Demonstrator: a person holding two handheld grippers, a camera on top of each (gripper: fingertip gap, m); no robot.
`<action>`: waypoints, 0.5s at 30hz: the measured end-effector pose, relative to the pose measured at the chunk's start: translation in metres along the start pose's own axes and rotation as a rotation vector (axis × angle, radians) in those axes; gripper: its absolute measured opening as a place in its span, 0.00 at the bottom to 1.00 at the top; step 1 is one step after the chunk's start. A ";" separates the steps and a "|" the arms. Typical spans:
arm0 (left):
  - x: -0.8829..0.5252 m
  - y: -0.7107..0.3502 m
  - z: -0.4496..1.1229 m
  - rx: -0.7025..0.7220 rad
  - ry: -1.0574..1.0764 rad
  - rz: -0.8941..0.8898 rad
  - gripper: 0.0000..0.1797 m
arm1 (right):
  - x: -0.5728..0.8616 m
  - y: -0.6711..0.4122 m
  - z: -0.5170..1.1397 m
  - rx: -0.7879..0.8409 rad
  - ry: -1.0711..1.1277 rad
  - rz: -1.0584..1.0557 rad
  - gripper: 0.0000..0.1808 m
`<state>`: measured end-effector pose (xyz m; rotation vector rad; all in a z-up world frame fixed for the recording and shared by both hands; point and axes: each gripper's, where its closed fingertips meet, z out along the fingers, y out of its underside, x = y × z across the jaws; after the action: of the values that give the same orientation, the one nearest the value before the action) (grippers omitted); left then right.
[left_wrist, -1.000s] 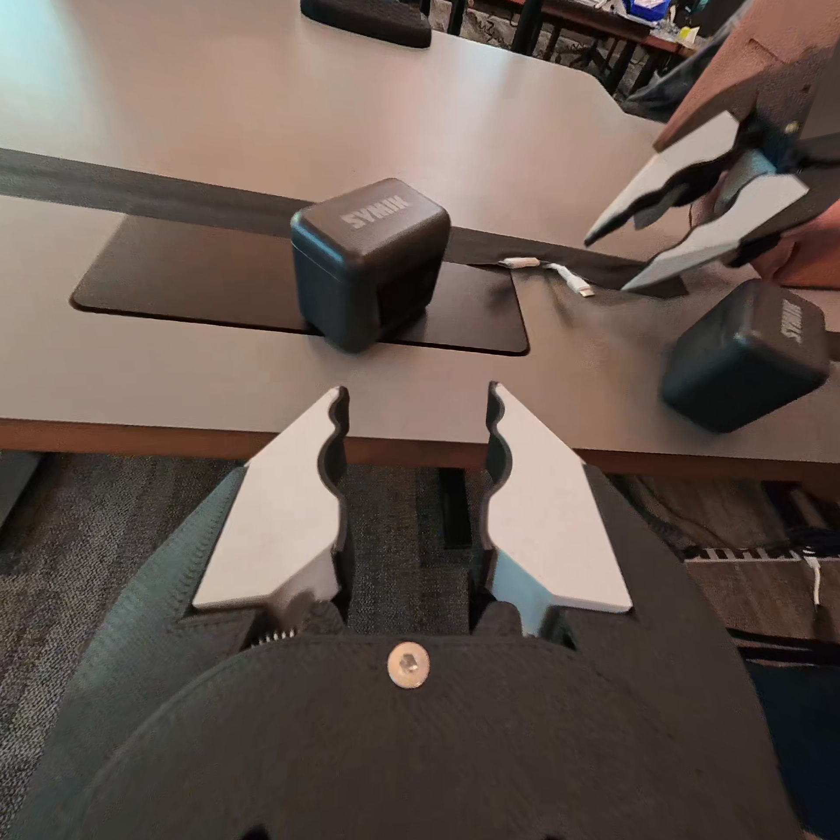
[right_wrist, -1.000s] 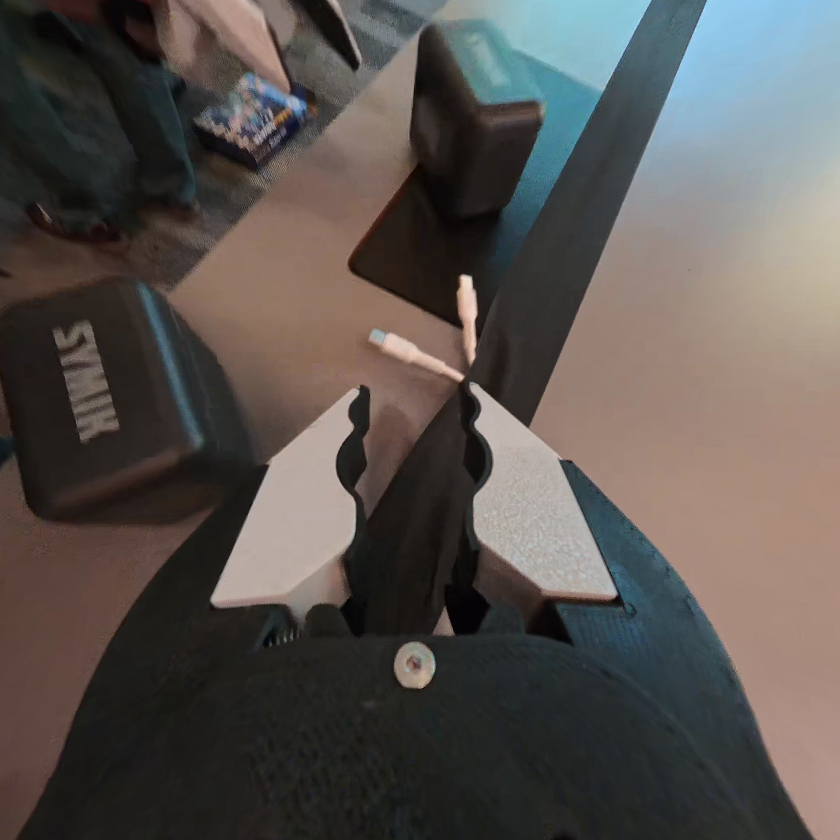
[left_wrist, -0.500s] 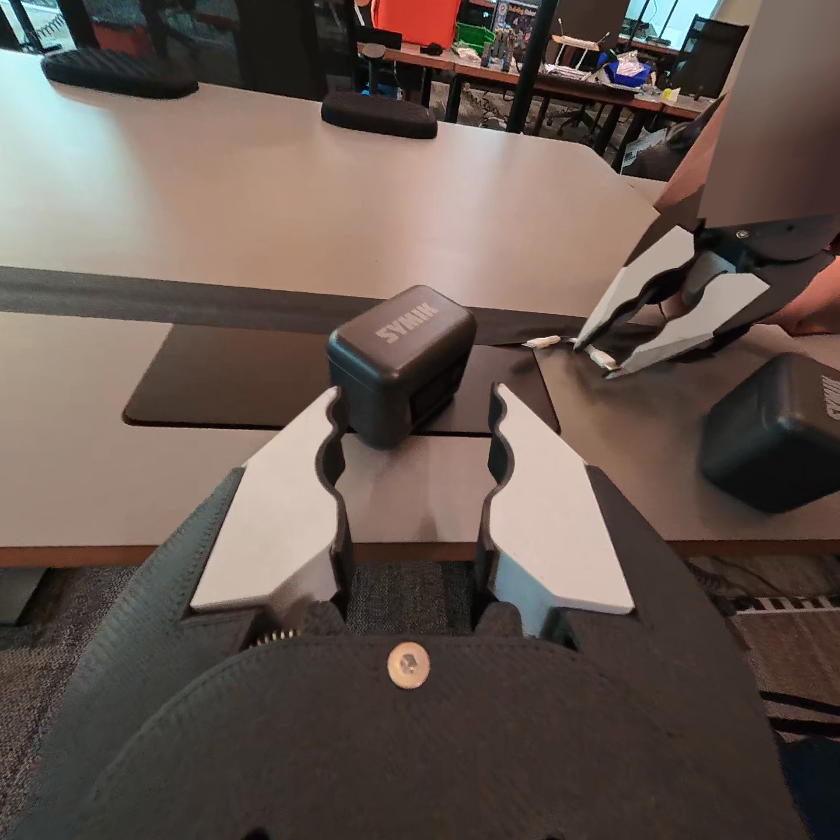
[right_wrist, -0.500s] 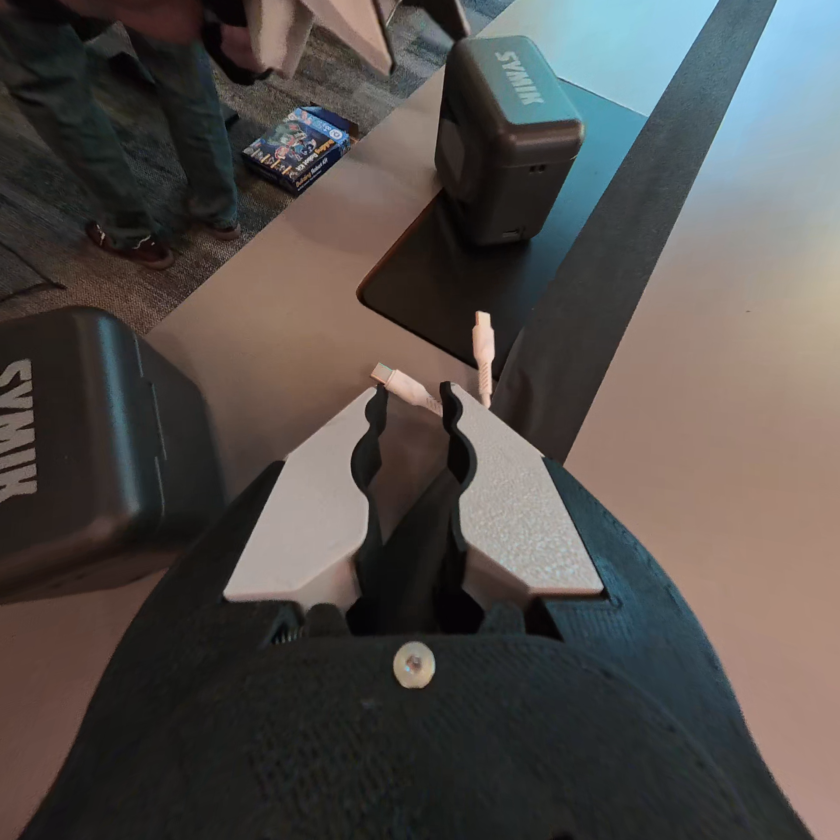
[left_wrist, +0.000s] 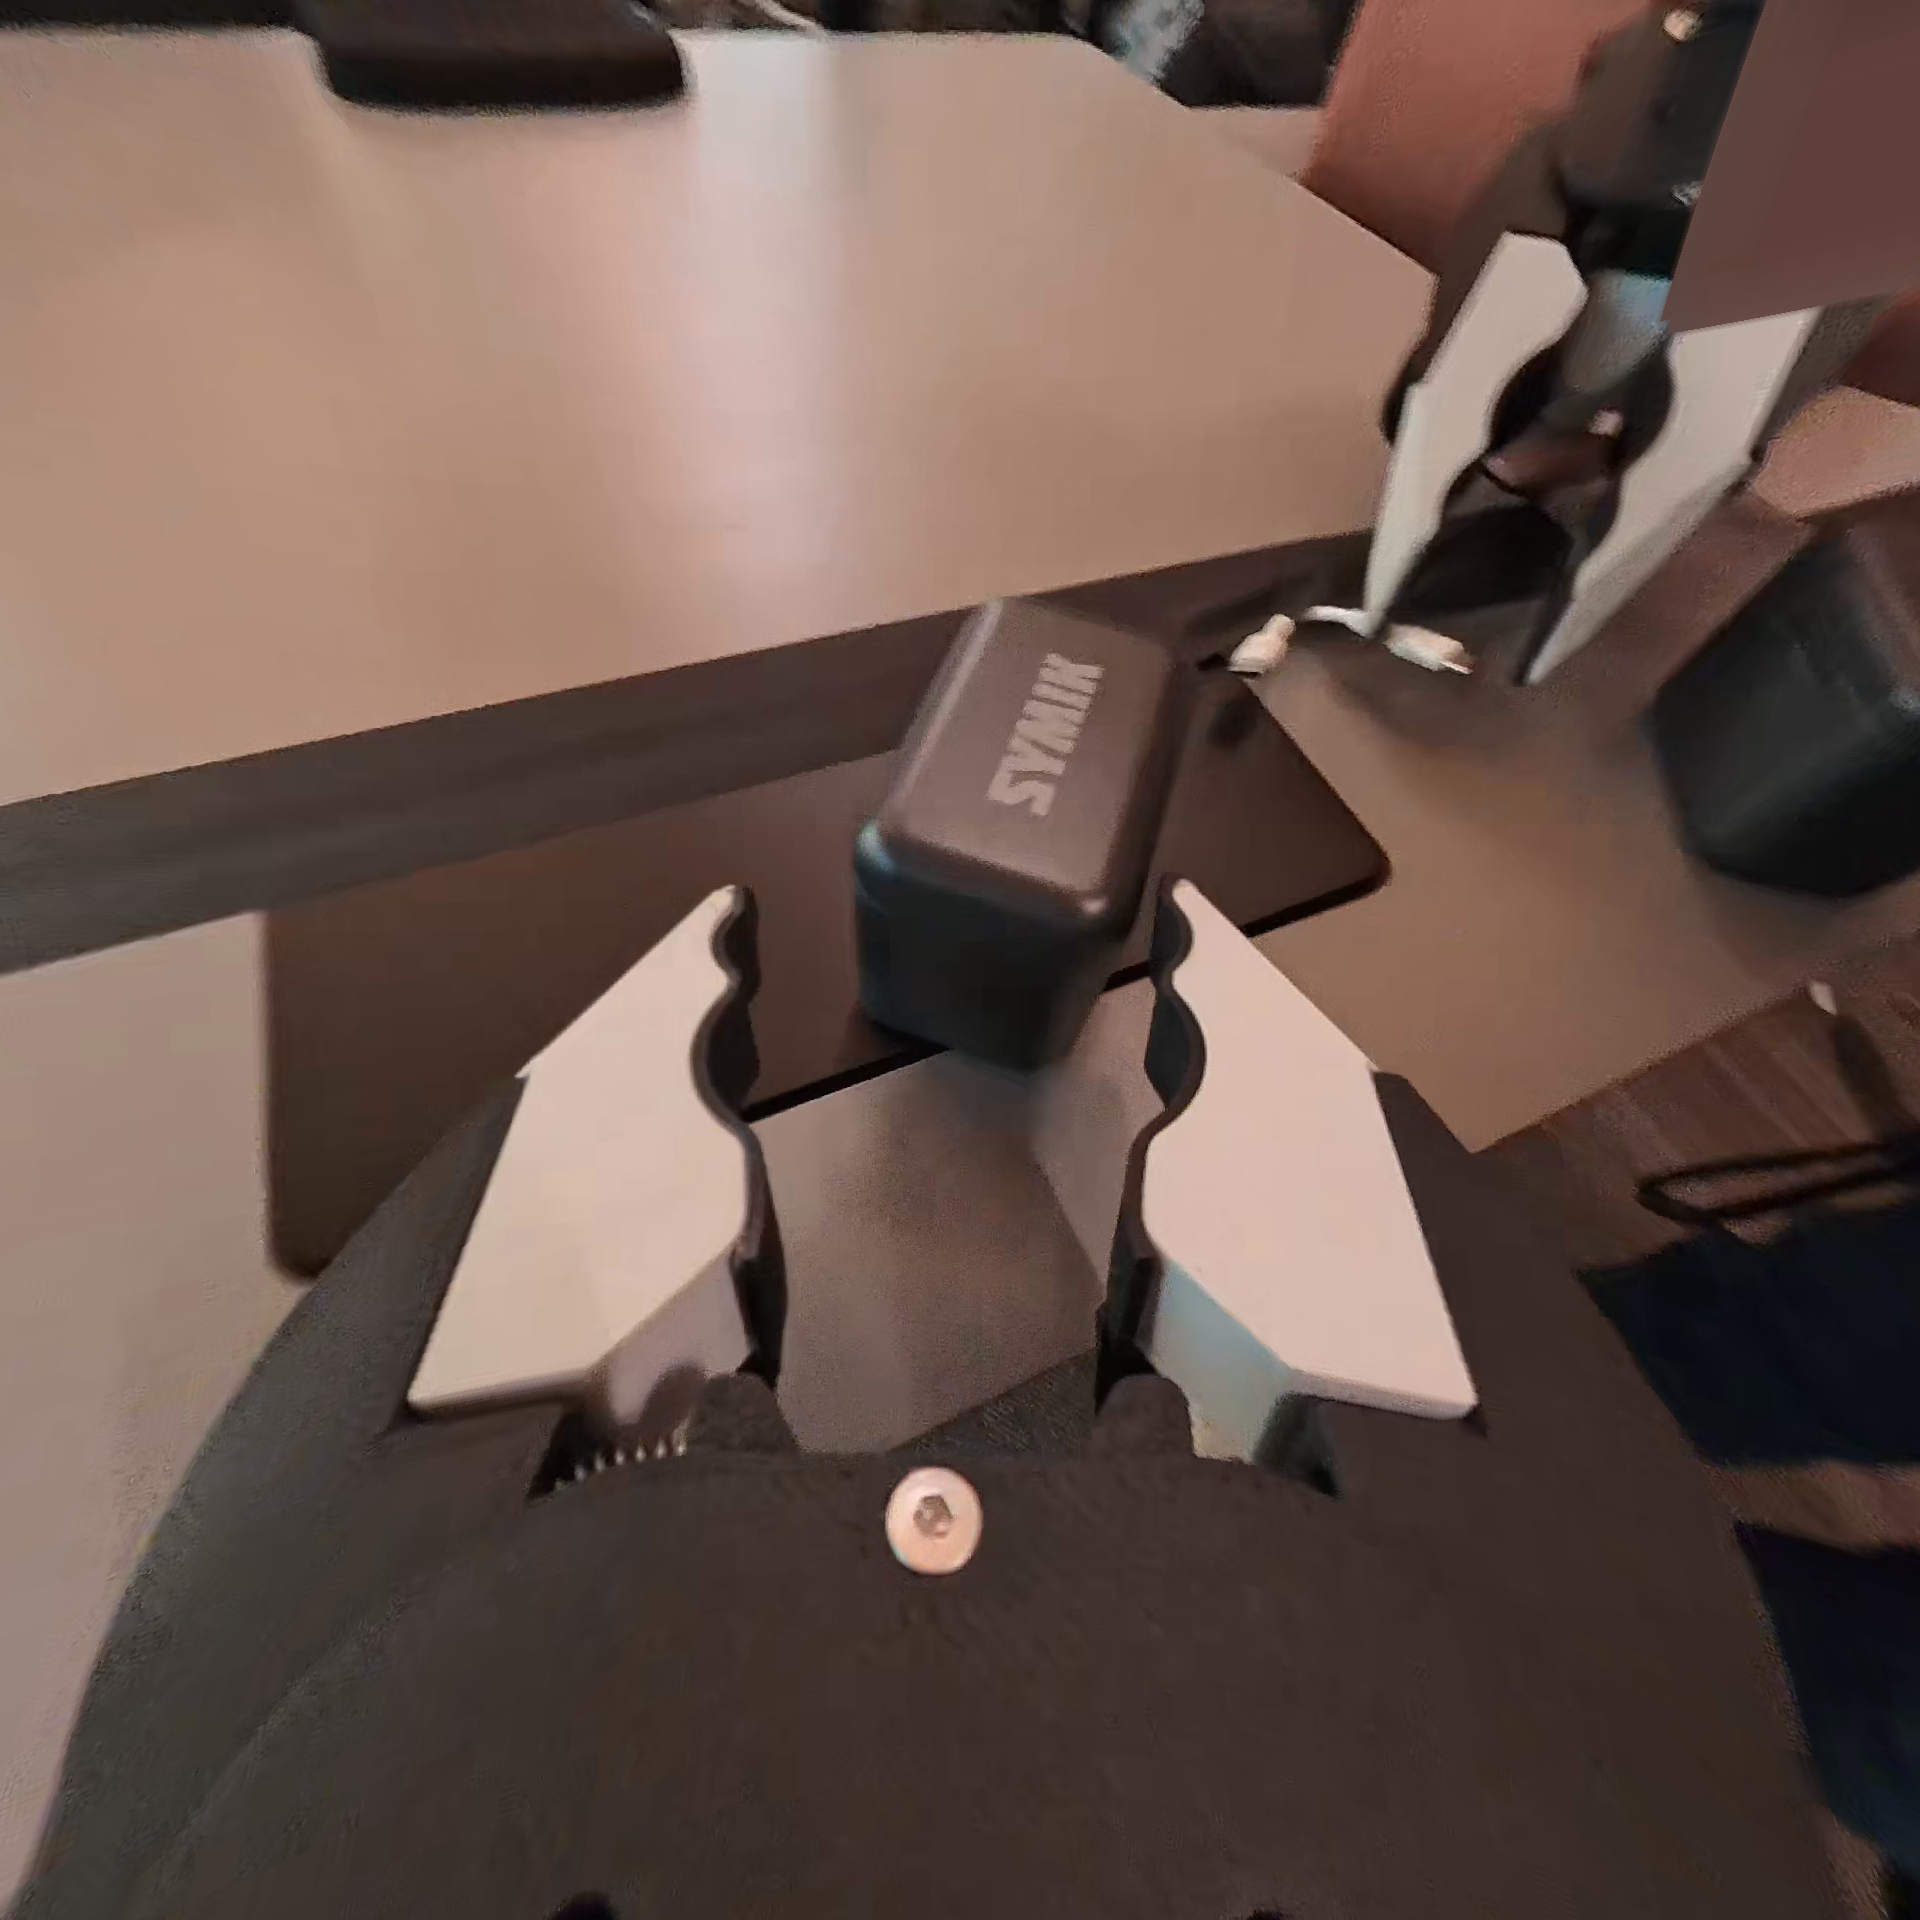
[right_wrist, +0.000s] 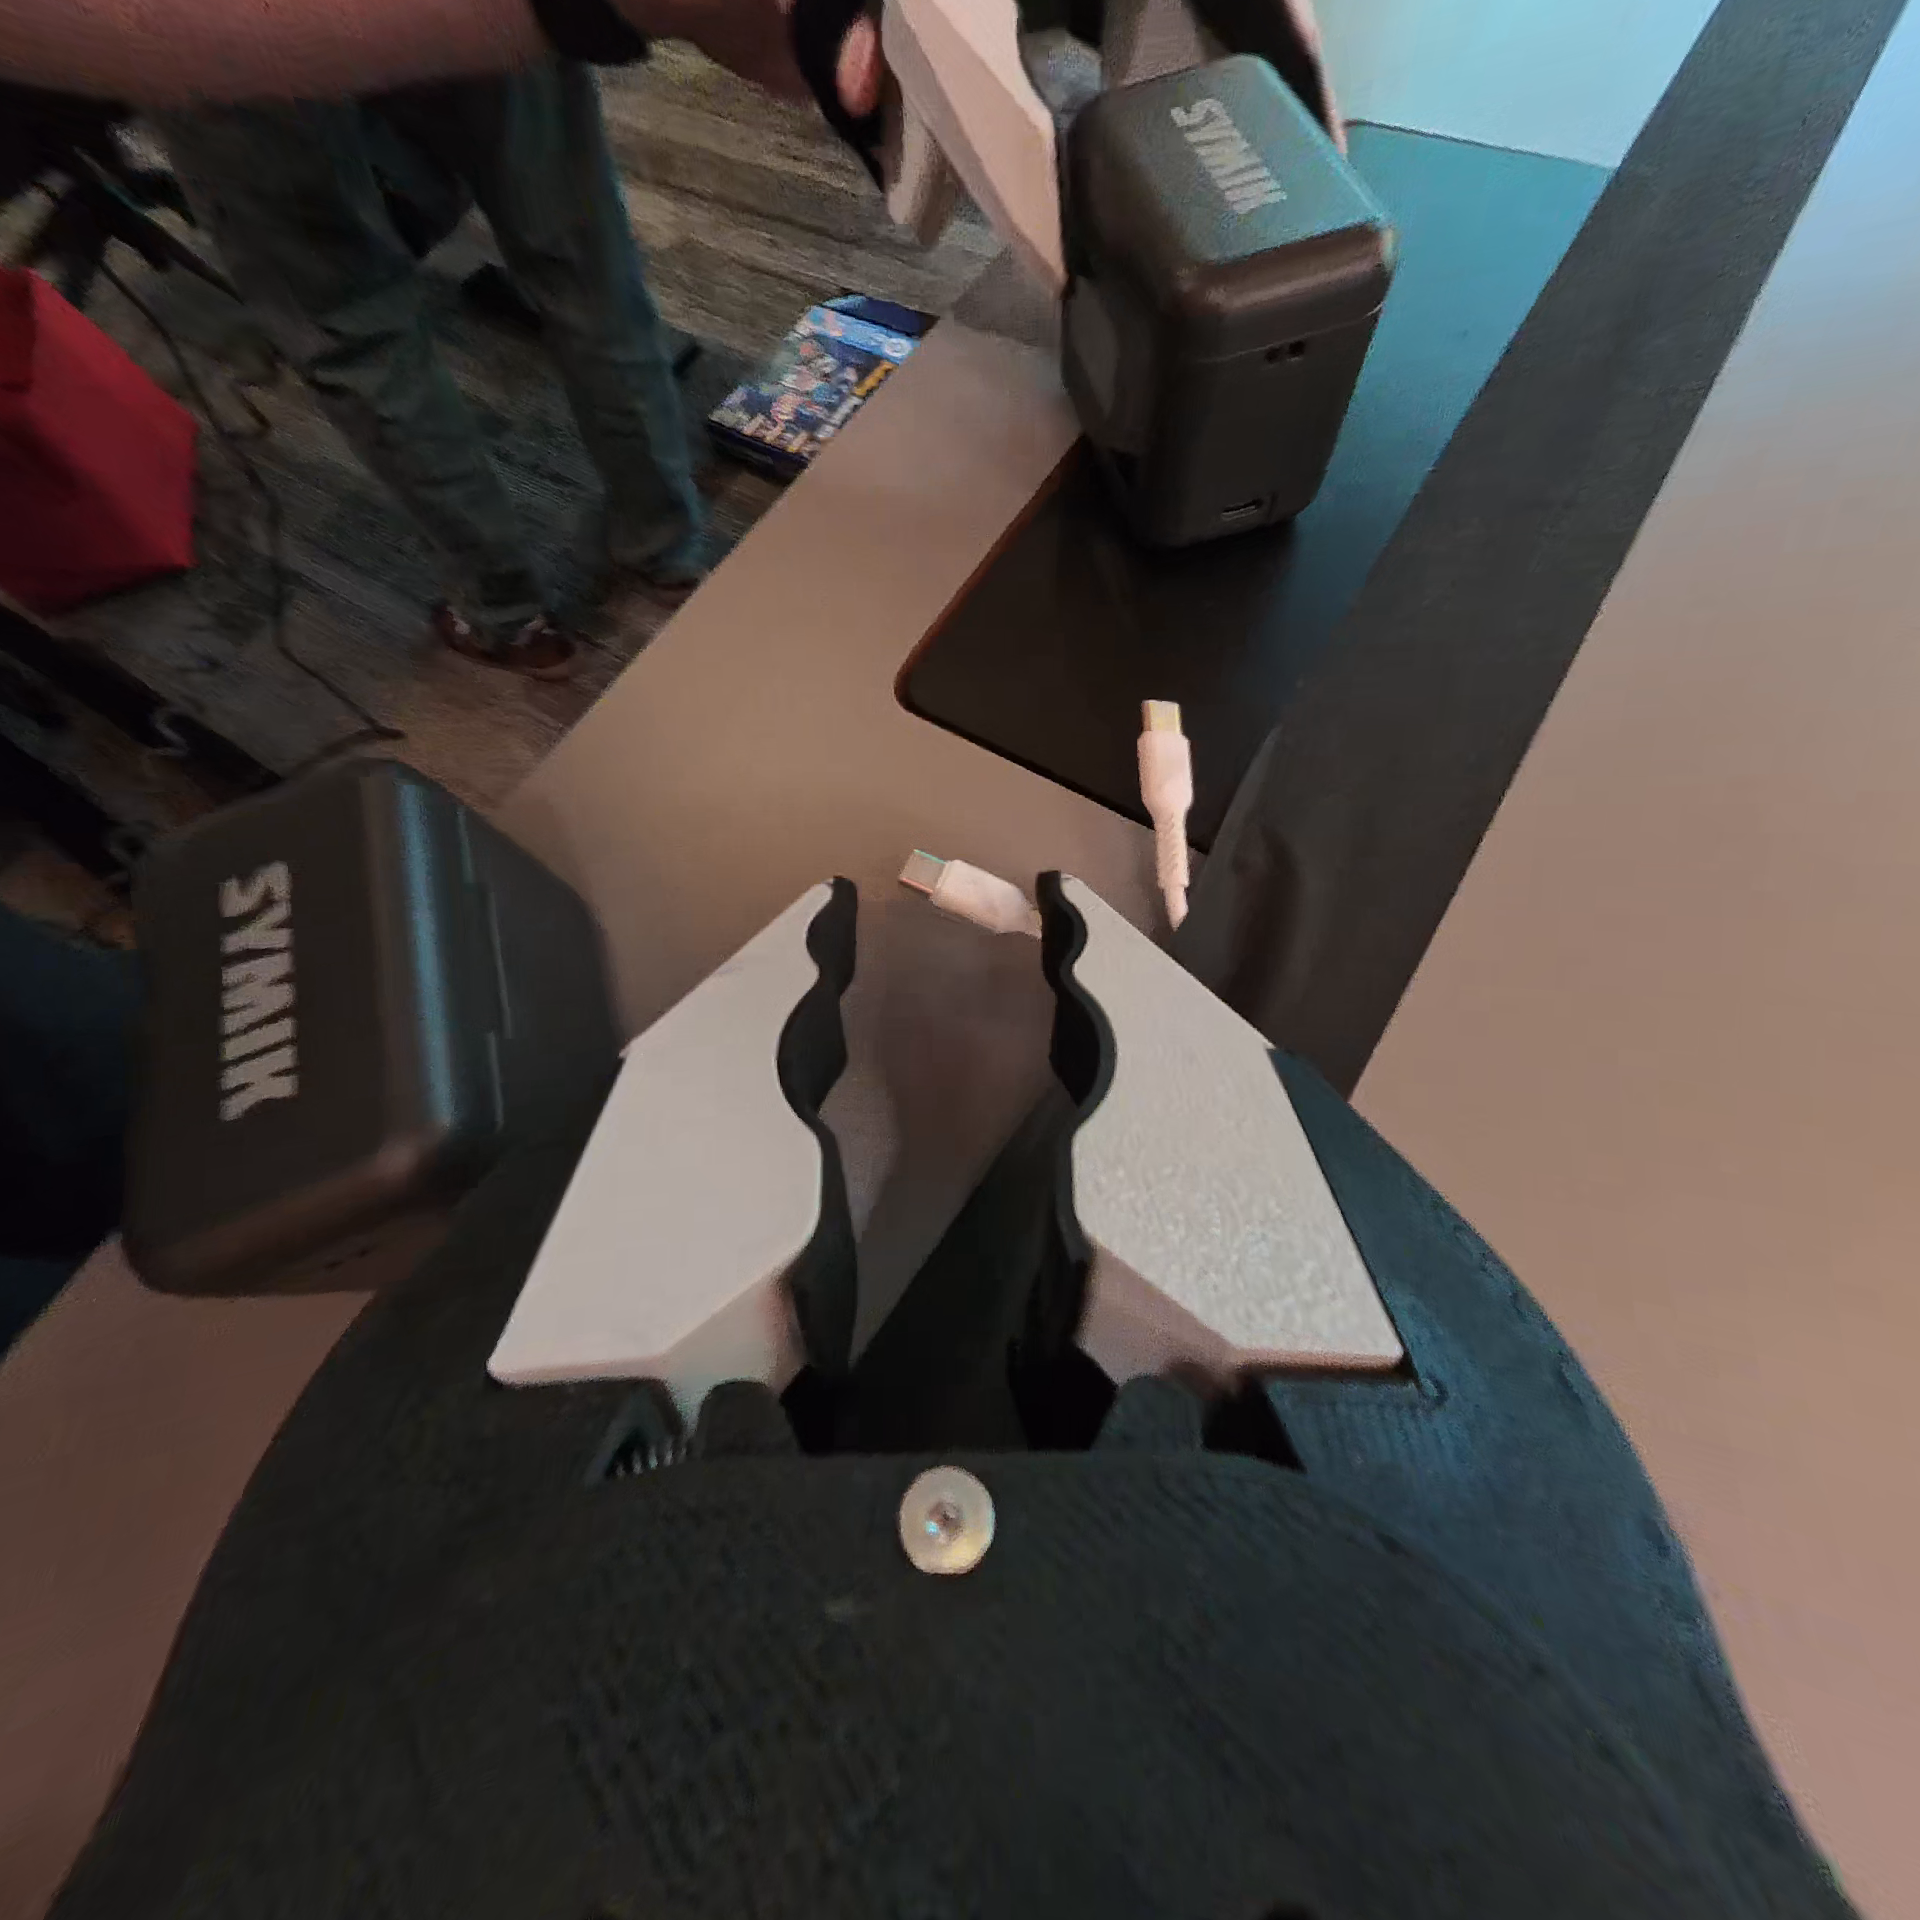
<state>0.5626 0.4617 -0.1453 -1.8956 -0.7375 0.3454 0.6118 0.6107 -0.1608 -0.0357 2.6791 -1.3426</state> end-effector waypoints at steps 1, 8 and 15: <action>0.004 0.002 0.005 -0.023 0.043 0.005 0.40 | -0.001 -0.001 -0.001 0.003 -0.018 0.019 0.21; 0.013 0.007 0.023 -0.035 0.098 0.029 0.34 | -0.011 -0.019 -0.004 -0.007 -0.067 0.005 0.24; 0.018 0.006 0.024 -0.054 0.122 0.040 0.33 | 0.008 -0.044 -0.007 0.088 -0.022 0.002 0.23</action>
<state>0.5657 0.4884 -0.1598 -1.9659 -0.6341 0.2348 0.6013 0.5890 -0.1224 -0.0385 2.5987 -1.4491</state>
